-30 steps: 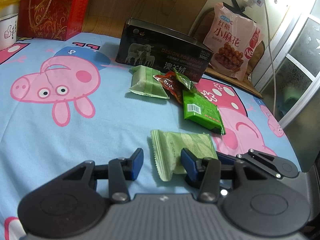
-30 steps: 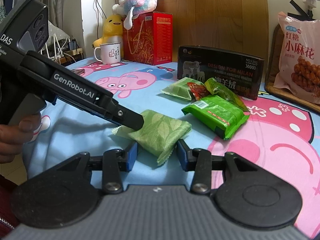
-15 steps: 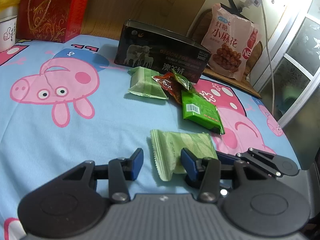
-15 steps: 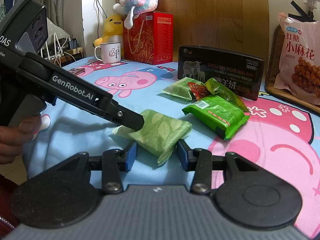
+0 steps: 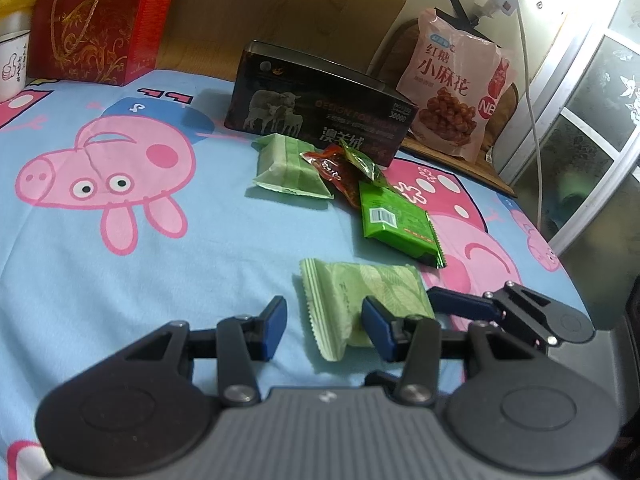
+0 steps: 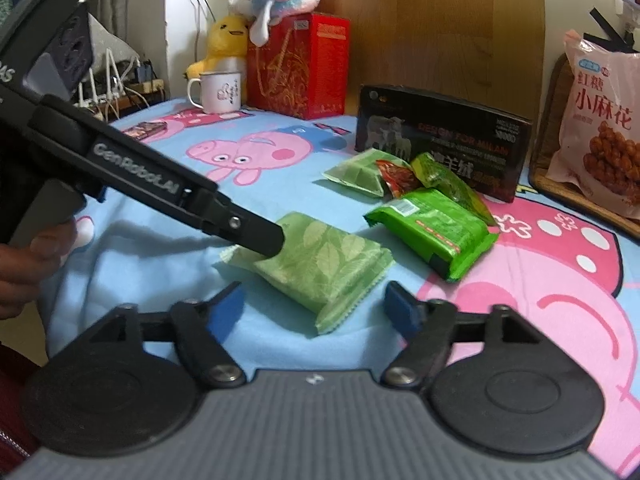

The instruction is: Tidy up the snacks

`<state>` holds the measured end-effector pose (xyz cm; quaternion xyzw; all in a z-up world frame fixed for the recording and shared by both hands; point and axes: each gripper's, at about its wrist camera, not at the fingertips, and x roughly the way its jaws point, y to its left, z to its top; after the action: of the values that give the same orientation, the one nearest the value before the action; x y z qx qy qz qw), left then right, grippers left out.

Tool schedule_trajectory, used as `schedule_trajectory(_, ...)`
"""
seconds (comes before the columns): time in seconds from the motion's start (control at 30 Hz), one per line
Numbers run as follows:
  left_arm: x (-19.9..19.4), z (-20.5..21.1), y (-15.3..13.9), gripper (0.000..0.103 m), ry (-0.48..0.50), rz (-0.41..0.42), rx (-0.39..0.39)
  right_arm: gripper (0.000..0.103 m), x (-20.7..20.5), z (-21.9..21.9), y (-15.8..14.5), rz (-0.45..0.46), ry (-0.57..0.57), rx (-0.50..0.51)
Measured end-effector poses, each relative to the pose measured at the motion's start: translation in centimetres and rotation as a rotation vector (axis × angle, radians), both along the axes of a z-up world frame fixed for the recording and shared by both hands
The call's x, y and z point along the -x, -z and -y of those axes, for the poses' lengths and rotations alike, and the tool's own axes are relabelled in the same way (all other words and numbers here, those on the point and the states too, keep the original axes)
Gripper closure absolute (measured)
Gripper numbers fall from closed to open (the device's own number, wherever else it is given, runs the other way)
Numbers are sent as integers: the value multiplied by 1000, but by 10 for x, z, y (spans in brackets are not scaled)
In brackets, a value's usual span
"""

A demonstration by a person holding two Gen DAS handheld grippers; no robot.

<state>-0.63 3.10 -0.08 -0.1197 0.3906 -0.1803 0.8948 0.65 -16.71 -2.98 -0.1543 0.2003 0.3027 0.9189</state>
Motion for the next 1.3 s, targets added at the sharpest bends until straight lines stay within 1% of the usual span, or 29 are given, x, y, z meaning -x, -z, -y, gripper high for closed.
schedule_trajectory(0.07,0,0,0,60,3,2,3,9,-1,1,1,-5,-5,13)
schedule_trajectory(0.1,0,0,0,60,5,3,3,5,-2,0,1,-10,0,16)
schedule_trajectory(0.2,1,0,0,59,7,6,5,0,-3,-2,2,-20,-20,29)
schedule_trajectory(0.57,0,-1,1,58,12,7,9,0,-1,0,3,-20,-29,25)
schedule_trajectory(0.7,1,-1,1,57,12,7,10,0,-3,1,1,-22,-50,35)
schedule_trajectory(0.87,1,-2,1,46,33,-1,44,0,-3,0,-1,-15,-65,55)
schedule_trajectory(0.93,1,-3,2,45,36,0,53,0,-2,-2,0,-4,-80,50)
schedule_trajectory(1.0,1,-3,2,47,38,2,53,4,-2,-5,2,-10,-96,32)
schedule_trajectory(1.07,1,-3,1,51,38,3,48,10,-3,-9,1,-10,-107,24)
schedule_trajectory(1.1,2,-3,1,54,36,5,43,18,-3,-10,0,-7,-106,16)
schedule_trajectory(1.13,2,-3,1,62,34,7,38,26,-3,-11,0,-5,-94,4)
schedule_trajectory(1.17,1,-4,2,64,37,5,38,31,-4,-11,-1,1,-82,-4)
schedule_trajectory(1.2,1,-5,2,65,39,0,51,40,-4,-11,-1,7,-66,-8)
schedule_trajectory(1.3,-1,-8,3,70,46,-13,85,44,-5,-8,-2,1,-58,-28)
